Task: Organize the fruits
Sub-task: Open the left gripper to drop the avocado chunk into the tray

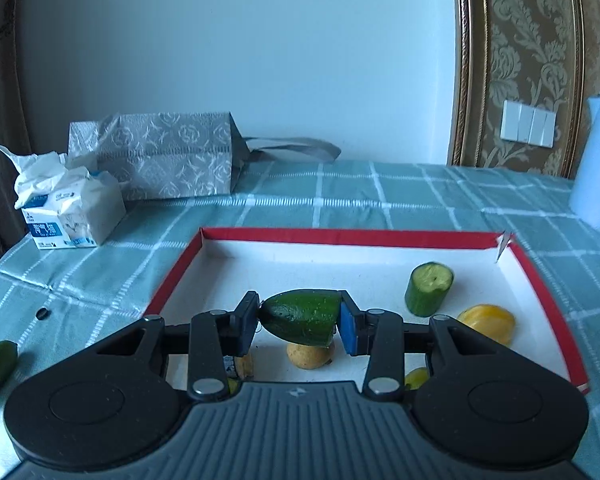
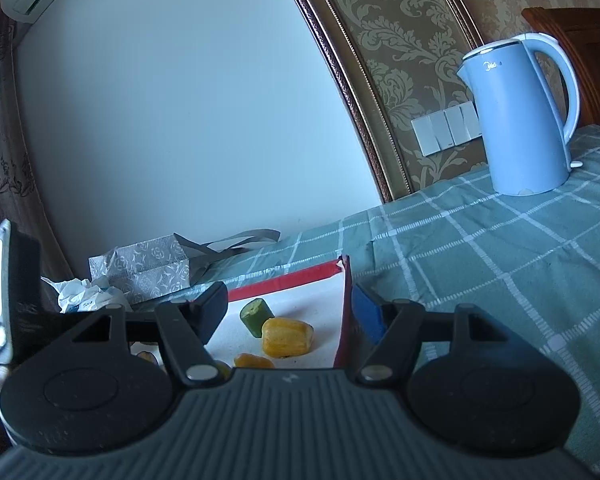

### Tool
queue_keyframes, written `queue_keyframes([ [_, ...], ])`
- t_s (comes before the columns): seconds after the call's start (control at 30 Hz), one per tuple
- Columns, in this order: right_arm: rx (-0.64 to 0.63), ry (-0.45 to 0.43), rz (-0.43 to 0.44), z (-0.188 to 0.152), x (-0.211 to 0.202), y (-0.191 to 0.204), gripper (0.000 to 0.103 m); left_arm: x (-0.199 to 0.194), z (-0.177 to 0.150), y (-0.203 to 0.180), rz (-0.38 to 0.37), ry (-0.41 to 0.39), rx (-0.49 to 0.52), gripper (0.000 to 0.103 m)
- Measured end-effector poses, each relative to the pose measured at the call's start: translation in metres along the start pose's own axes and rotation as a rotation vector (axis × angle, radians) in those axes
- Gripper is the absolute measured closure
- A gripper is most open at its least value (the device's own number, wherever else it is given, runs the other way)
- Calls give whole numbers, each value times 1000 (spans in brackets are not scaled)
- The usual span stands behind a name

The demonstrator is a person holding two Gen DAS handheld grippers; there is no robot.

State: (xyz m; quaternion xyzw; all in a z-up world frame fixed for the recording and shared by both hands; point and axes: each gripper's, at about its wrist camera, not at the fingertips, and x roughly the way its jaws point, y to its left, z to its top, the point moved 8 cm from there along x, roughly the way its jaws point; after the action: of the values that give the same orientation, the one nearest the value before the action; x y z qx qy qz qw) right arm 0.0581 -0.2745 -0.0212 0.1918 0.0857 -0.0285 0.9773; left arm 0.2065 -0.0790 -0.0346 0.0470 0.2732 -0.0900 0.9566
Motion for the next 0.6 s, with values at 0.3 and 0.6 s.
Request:
queue_keyframes([
  [0.3, 3, 12, -1, -1, 2, -1, 36, 6, -4, 2, 19, -1, 1, 53],
  [0.6, -3, 9, -22, -2, 2, -2, 26, -2, 2, 9, 49, -35, 4, 34],
])
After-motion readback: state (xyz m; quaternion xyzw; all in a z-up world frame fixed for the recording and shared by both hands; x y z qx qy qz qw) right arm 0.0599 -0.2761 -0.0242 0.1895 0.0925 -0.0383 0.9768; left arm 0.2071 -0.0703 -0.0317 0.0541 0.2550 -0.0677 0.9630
